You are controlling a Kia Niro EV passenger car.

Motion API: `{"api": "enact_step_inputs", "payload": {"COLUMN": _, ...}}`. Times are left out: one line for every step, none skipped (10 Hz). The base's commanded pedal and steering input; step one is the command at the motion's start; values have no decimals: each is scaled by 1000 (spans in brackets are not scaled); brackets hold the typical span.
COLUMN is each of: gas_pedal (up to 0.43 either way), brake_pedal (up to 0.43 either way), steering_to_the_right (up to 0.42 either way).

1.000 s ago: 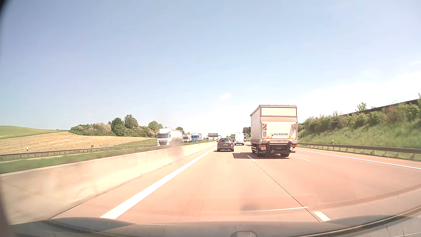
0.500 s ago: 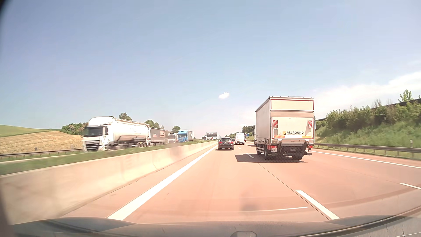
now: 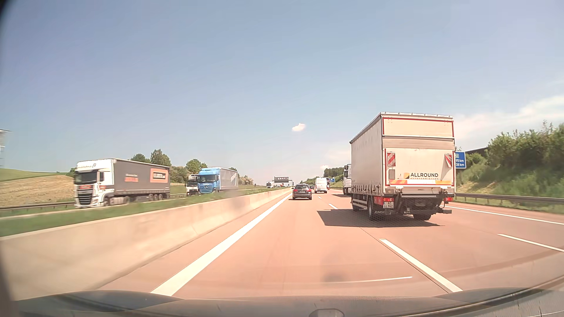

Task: Follow the waypoints while adhering to traffic rules and regulations

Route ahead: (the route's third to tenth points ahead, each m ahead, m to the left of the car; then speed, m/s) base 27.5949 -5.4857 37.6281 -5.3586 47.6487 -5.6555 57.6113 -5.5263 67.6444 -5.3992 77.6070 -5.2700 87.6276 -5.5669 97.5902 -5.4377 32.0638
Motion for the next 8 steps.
{"api": "enact_step_inputs", "payload": {"gas_pedal": 488, "brake_pedal": 0, "steering_to_the_right": 0}}
{"api": "enact_step_inputs", "payload": {"gas_pedal": 488, "brake_pedal": 0, "steering_to_the_right": 0}}
{"api": "enact_step_inputs", "payload": {"gas_pedal": 488, "brake_pedal": 0, "steering_to_the_right": 0}}
{"api": "enact_step_inputs", "payload": {"gas_pedal": 488, "brake_pedal": 0, "steering_to_the_right": -1}}
{"api": "enact_step_inputs", "payload": {"gas_pedal": 488, "brake_pedal": 0, "steering_to_the_right": -1}}
{"api": "enact_step_inputs", "payload": {"gas_pedal": 480, "brake_pedal": 0, "steering_to_the_right": -2}}
{"api": "enact_step_inputs", "payload": {"gas_pedal": 480, "brake_pedal": 0, "steering_to_the_right": -3}}
{"api": "enact_step_inputs", "payload": {"gas_pedal": 480, "brake_pedal": 0, "steering_to_the_right": -4}}
